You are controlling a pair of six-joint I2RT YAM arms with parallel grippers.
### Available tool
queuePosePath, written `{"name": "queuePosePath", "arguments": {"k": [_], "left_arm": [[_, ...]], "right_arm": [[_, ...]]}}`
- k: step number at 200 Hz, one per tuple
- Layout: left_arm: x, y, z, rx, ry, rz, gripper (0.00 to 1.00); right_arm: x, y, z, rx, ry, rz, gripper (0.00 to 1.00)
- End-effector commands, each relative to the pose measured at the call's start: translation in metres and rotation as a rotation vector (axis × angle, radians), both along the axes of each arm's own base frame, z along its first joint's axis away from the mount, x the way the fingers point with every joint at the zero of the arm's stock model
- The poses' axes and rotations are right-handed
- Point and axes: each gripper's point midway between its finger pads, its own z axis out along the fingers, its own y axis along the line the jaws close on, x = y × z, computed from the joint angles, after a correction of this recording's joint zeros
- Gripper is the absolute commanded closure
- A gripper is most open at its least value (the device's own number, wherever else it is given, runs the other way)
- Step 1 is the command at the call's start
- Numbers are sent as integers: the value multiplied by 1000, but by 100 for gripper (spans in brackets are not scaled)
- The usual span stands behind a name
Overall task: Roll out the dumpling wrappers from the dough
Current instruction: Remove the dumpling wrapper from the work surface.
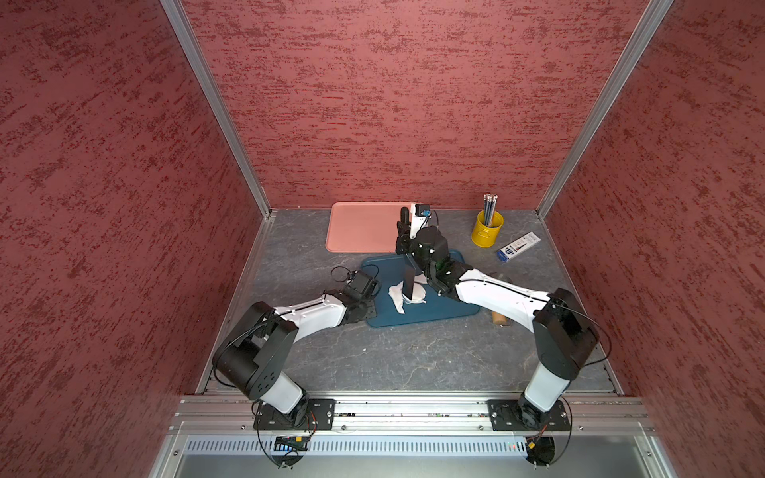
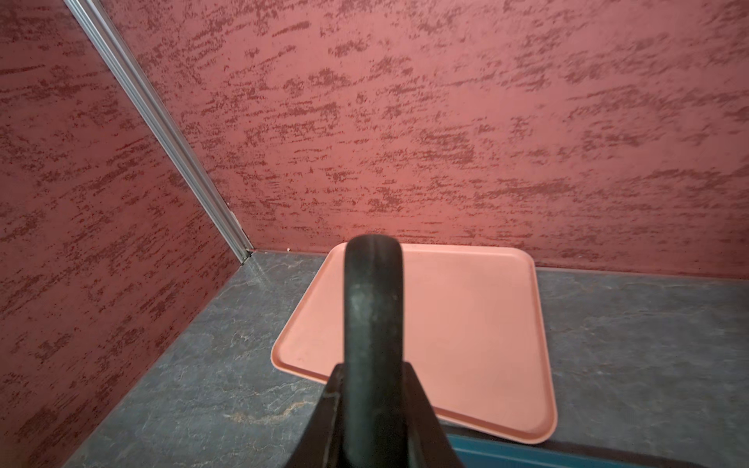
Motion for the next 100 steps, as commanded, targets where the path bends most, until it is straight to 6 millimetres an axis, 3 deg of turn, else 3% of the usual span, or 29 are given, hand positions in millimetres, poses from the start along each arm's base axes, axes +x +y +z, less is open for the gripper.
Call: {"name": "queuePosePath", "arguments": {"k": [1,42,100], "left_arm": [[1,3,2,5,-21,8,100],[2,2,2,3,-19,4,100],[3,1,2,-4,-25,5,100]], "right_arm": [[2,-6,-23,-41,37,-36,100],[8,0,-48,-74,52,-43,100],[15,10,-69,-95,55,-47,100]]}}
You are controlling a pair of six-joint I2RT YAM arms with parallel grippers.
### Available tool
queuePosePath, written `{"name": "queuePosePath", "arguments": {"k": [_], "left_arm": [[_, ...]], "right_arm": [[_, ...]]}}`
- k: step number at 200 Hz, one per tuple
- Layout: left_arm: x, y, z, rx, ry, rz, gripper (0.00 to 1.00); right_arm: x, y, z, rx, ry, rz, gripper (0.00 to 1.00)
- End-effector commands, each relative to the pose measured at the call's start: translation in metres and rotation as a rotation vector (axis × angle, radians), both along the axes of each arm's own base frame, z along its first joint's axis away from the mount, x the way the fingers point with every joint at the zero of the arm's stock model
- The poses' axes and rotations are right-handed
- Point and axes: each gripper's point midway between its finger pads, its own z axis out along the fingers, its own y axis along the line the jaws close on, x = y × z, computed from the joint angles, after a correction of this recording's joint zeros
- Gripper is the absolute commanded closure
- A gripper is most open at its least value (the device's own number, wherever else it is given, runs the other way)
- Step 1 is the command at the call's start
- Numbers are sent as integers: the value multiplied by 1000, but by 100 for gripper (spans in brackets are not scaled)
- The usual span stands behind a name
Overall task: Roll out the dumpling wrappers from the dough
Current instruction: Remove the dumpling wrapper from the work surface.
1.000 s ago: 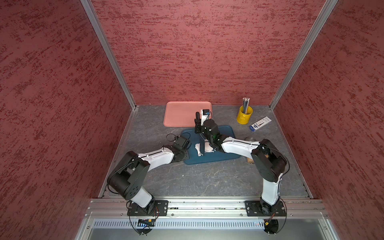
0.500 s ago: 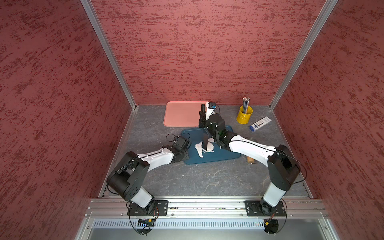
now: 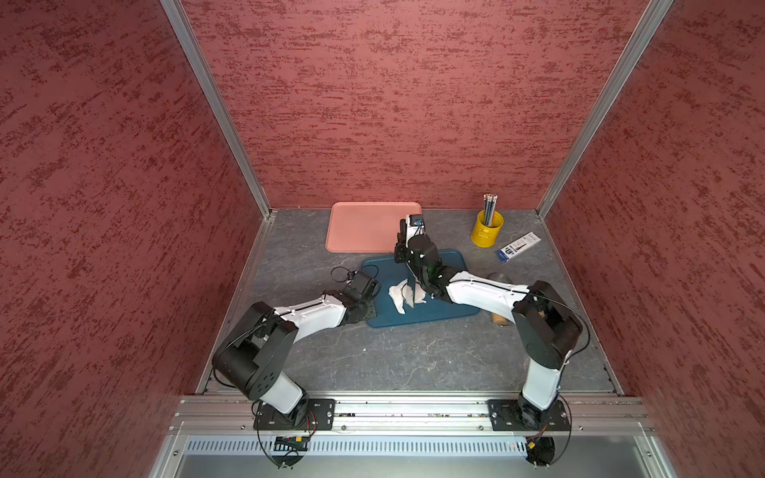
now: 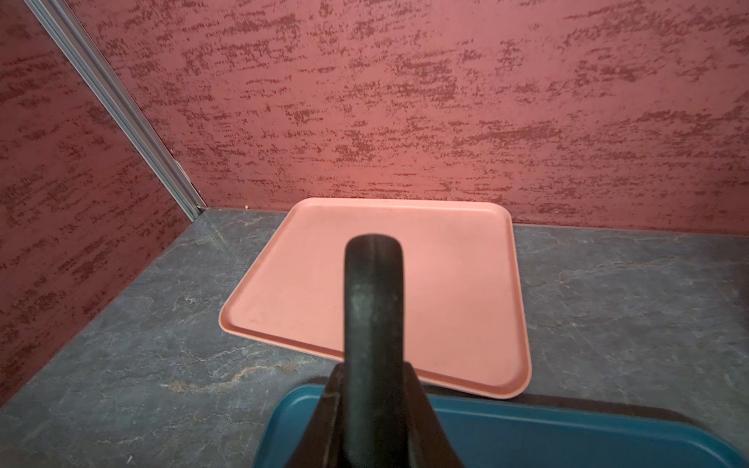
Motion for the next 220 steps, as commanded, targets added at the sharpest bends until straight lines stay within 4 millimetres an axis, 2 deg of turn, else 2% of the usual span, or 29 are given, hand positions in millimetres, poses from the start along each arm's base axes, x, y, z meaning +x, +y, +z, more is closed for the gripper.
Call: {"name": "queuePosePath", "arguments": {"k": [1,34,69,98,119,141,187,202,220], "left_arm": [[3,1,2,-2,-24,5,100],[2,1,1,-1,-23,4,100],[3,-1,1,-5,-25,8,100],[4,-1,2,-5,-31,10,100],[4,-1,2,-4,-32,11,100],[4,-1,1,-7,-29,12,100],[2,3,1,2,-33,23,100],[2,3,1,2,-34,26,100],[2,4,1,3,-33,24,100]], "right_arm": [[4,5,3,19,-35,-15,100],[10,6,-5,26,-39,-48,100],[20,15,11,94,-82,-64,100],[34,21,5,93,-88,-107,100],[45,23,9,118,-106,-144,100],[58,33,15,149,-113,-162,100],[73,51,17,237,-84,-170,100],[76,52,25,242,-94,-170,100],[71,51,39,223,-119,-138,100]]}}
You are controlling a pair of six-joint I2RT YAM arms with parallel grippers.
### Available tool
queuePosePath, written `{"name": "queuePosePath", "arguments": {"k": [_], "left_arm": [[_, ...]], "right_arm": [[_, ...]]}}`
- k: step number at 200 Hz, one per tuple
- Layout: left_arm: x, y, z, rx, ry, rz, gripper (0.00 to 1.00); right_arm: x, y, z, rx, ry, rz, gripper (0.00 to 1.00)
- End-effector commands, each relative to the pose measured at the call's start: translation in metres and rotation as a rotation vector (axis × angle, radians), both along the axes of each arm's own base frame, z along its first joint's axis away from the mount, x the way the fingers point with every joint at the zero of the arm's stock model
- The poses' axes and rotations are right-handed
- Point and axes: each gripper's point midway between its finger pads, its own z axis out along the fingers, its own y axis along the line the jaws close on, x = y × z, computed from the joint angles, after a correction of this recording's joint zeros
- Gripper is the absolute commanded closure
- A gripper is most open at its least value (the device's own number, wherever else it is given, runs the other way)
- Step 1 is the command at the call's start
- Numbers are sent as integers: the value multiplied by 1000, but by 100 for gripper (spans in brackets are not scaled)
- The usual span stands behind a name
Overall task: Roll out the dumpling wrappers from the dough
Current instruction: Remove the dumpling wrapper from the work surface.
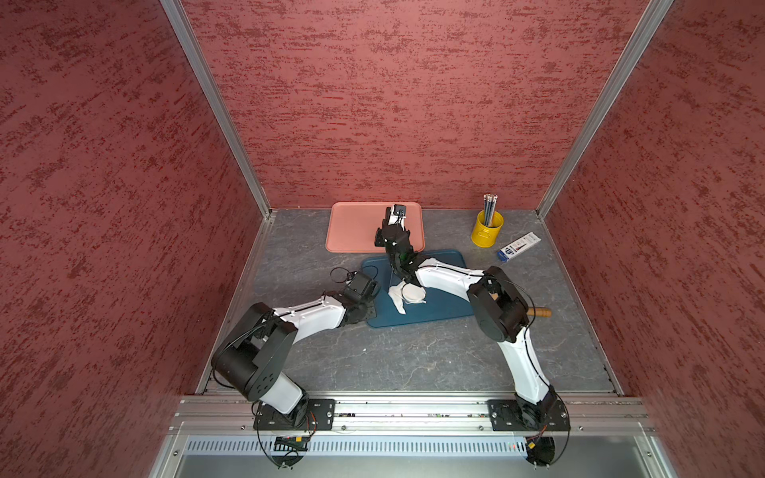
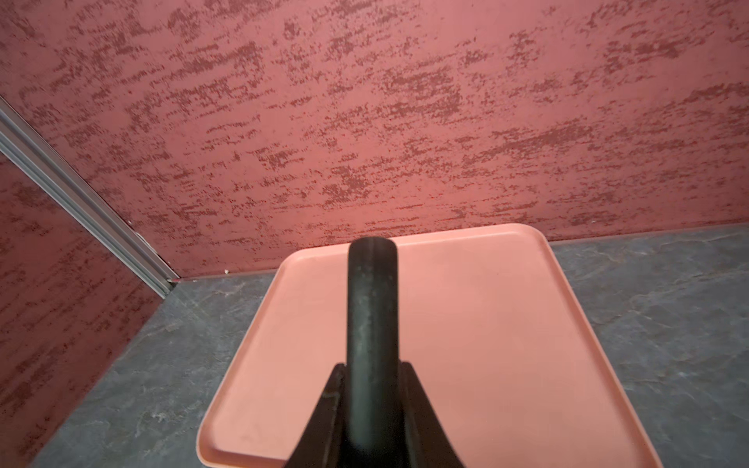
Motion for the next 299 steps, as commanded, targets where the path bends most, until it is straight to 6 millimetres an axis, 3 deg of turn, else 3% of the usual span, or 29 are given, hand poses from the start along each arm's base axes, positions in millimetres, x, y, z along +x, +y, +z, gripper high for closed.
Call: {"name": "queuePosePath", "arguments": {"k": [1,27,53,79,93,137,161,218,243,267,281,299], "left_arm": [[2,4,2,11,-24,16,100],[5,4,5,3,-58,1,100],[16,1,21,-13,-144,-44,74],[26,-7,55,-31,-272,-128,56],[29,-16,83,-51,-370,-182,54],[18,-73,203,-263,-771,-474,47],[18,-94,238,-363,-838,-532,44],[26,-142,268,-491,-897,-604,42],[43,-142,264,-477,-876,-535,48],[50,-139,268,-472,-907,-490,67],[55,-141,270,-469,-928,-489,68],[56,-148,272,-477,-930,-527,60]], "right_arm": [[-3,4,45,71,-72,13,100],[-13,-15,53,70,-51,73,100],[-33,-25,79,118,-66,188,100],[-56,-26,93,109,-51,273,100],[-66,-36,95,115,-34,264,100],[-100,-40,120,170,-27,371,100],[-113,-41,127,188,-15,407,100],[-128,-39,133,220,-43,472,100],[-134,-34,141,249,-58,510,100],[-137,-37,141,250,-52,506,100],[-140,-36,139,249,-51,523,100],[-145,-33,138,246,-48,554,100]]}}
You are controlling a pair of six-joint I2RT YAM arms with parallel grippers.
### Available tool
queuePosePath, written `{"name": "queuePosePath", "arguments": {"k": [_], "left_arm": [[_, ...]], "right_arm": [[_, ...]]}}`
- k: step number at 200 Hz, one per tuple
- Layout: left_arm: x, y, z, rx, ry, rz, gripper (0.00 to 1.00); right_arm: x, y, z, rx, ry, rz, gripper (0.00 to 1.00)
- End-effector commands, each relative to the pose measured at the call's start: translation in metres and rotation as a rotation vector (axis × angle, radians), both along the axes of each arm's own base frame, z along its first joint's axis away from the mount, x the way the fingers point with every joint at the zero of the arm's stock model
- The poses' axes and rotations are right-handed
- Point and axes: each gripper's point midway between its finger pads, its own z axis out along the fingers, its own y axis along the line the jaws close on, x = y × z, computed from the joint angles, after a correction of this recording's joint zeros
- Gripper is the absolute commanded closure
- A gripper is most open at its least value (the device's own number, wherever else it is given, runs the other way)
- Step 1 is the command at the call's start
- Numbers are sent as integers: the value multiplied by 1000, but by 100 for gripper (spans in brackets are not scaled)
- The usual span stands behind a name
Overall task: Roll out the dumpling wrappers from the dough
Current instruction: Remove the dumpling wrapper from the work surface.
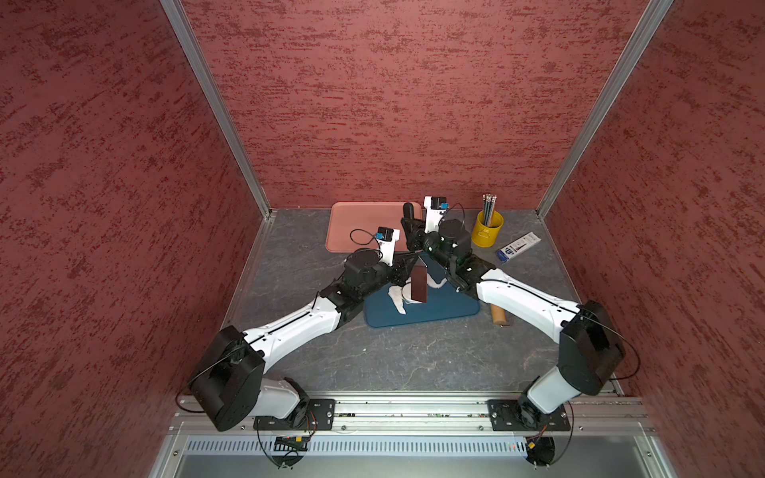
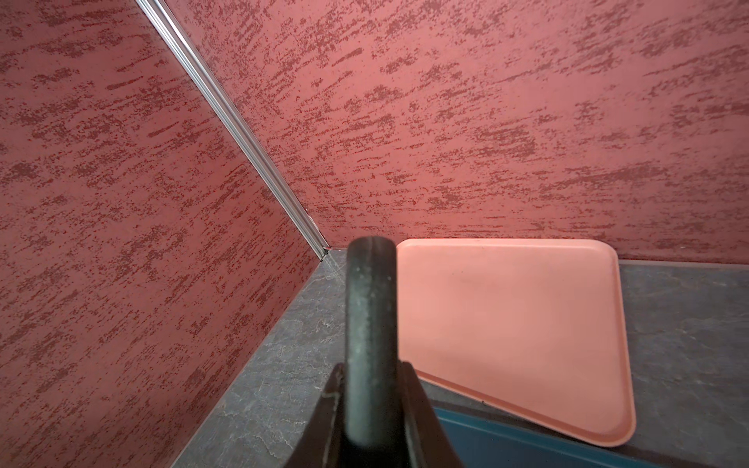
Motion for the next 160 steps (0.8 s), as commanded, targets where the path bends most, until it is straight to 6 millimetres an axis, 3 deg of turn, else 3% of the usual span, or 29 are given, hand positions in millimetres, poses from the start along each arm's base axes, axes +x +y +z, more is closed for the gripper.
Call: {"name": "queuePosePath", "arguments": {"k": [1,34,74,101,120,135,151,158,160], "left_arm": [[11,-11,33,-55,-97,-13,60],[16,-11,43,-73,-139,-11,50],[38,15,22,13,-43,155,49],[30,7,30,-12,-102,91,73],[27,6,36,2,-134,78,99],[20,3,40,32,-186,19,100],[17,2,32,93,-205,-41,100],[16,4,26,119,-196,-67,100],[16,5,24,124,-195,-77,100]], "right_arm": [[-34,22,24,82,-32,153,100],[-42,21,27,81,-54,179,100],[-45,17,33,54,-64,175,100],[-45,17,31,64,-46,170,100],[-44,11,22,18,-11,145,100],[-45,5,16,-15,42,135,100],[-46,-5,10,-48,139,113,71],[-48,-9,6,-65,196,117,63],[-52,-13,15,-56,193,119,62]]}}
